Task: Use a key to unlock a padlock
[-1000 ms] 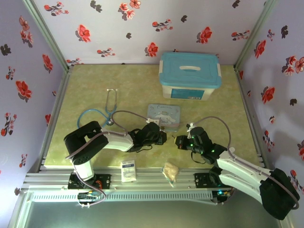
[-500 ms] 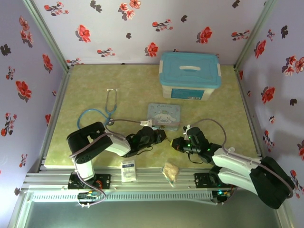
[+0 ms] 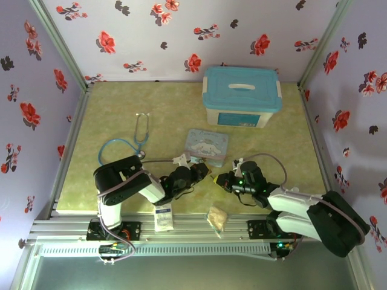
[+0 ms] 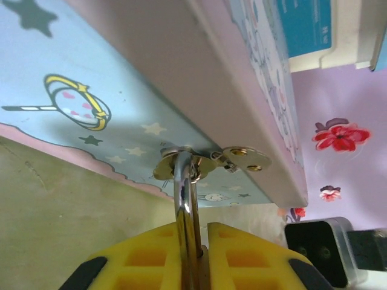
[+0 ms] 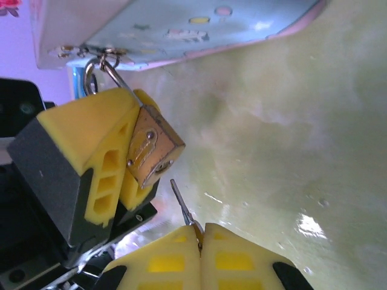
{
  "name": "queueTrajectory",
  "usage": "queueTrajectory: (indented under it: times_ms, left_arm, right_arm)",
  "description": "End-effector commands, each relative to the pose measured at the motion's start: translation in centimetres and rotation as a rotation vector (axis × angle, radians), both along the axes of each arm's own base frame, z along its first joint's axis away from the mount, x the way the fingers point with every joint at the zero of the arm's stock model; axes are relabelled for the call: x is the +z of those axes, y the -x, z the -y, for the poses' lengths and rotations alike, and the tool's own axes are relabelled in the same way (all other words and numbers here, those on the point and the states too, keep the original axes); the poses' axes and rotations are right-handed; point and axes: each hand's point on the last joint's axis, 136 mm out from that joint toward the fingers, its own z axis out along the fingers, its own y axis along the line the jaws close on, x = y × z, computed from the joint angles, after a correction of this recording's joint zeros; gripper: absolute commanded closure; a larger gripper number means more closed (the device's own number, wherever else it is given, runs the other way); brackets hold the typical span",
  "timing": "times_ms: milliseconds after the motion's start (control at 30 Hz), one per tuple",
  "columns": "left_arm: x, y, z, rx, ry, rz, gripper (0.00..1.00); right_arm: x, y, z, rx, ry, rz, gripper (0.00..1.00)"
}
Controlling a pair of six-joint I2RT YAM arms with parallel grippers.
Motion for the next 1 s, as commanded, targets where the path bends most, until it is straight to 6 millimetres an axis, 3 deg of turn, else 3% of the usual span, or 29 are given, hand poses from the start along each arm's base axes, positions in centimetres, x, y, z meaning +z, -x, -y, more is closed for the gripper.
queueTrajectory:
  times_ms: [0,467,700,967]
  left_arm:
    - [2.2,-0.4,0.1,0.04,0.117,0.038,1.0]
    - [2.7,-0.3,0.4,0.034,0.14,0.041,1.0]
    - [3.2,-0.7,0.0,0.05,0.133,0.065,1.0]
    - [3.0,-0.6,0.4,0.05,0.143,0.055,1.0]
  right_arm:
    - [0.9,-0.3,-0.3,0.0,-0.078,-0.002,1.0]
    - [2.0,-2.1,-1.1,-0.007,-0.186,-0.003,1.0]
    - [0.3,-1.2,-0.6,0.013,-0.126,-0.039,1.0]
    - [1.3,-0.9,-0.1,0.013,-0.111,-0.013,1.0]
